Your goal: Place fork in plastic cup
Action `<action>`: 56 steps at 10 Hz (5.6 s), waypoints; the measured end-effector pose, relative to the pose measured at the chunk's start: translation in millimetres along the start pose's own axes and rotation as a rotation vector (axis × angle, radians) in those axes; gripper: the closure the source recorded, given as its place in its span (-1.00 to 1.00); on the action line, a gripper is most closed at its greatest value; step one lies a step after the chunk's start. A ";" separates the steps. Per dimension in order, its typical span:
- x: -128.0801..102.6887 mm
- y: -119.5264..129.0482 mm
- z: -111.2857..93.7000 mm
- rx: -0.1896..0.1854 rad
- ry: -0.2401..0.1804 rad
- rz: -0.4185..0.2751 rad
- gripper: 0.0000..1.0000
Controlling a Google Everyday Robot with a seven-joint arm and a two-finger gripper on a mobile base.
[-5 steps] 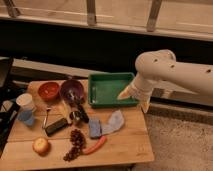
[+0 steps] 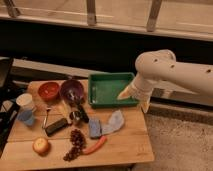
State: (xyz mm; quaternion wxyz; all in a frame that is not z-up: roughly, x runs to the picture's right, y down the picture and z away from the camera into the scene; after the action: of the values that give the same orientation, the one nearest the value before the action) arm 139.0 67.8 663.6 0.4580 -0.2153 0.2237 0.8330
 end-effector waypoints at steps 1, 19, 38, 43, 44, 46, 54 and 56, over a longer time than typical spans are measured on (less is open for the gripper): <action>0.0 0.0 0.0 0.000 0.000 0.000 -0.60; 16.6 52.9 -13.5 -0.038 -0.037 -0.167 -0.60; 90.6 287.4 17.8 -0.024 -0.059 -0.616 -0.60; 105.4 339.0 71.0 -0.104 -0.035 -0.688 -0.60; 113.3 349.1 80.9 -0.122 -0.027 -0.707 -0.60; 109.0 354.5 93.6 -0.153 -0.024 -0.708 -0.60; 112.1 376.4 121.1 -0.185 0.005 -0.695 -0.60; 110.6 376.2 133.6 -0.171 0.002 -0.694 -0.60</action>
State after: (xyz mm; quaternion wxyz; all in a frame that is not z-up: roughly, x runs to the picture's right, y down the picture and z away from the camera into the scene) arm -258.8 37.1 775.2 0.6937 -0.3170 0.0674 0.6433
